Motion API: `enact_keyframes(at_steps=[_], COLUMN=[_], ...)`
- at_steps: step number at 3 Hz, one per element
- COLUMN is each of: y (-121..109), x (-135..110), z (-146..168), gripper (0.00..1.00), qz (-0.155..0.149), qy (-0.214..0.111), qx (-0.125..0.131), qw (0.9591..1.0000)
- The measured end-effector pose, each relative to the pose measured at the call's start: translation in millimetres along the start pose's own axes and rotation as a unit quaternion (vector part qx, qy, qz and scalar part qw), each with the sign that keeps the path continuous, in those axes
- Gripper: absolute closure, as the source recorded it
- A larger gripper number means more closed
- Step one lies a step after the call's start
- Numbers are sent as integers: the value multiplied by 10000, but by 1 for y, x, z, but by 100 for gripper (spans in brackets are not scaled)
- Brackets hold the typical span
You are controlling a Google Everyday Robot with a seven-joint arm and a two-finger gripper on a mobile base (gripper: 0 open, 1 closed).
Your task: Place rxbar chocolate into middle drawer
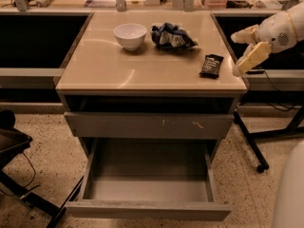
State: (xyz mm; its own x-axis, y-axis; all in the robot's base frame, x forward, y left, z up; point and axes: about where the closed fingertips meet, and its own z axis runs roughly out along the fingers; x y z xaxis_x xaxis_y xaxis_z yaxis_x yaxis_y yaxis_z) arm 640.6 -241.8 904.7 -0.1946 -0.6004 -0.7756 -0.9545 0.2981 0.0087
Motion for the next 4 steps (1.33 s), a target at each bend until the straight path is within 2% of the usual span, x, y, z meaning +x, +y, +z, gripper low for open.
enact_keyframes(at_steps=[1, 2, 3, 4], y=[-35, -63, -73, -73], x=[19, 32, 43, 41], z=[50, 87, 98, 96], gripper=[0, 0, 0, 0], qz=[438, 713, 846, 845], qy=[-499, -729, -734, -734], qx=[-274, -315, -254, -254], qw=[9974, 9943, 9934, 9934])
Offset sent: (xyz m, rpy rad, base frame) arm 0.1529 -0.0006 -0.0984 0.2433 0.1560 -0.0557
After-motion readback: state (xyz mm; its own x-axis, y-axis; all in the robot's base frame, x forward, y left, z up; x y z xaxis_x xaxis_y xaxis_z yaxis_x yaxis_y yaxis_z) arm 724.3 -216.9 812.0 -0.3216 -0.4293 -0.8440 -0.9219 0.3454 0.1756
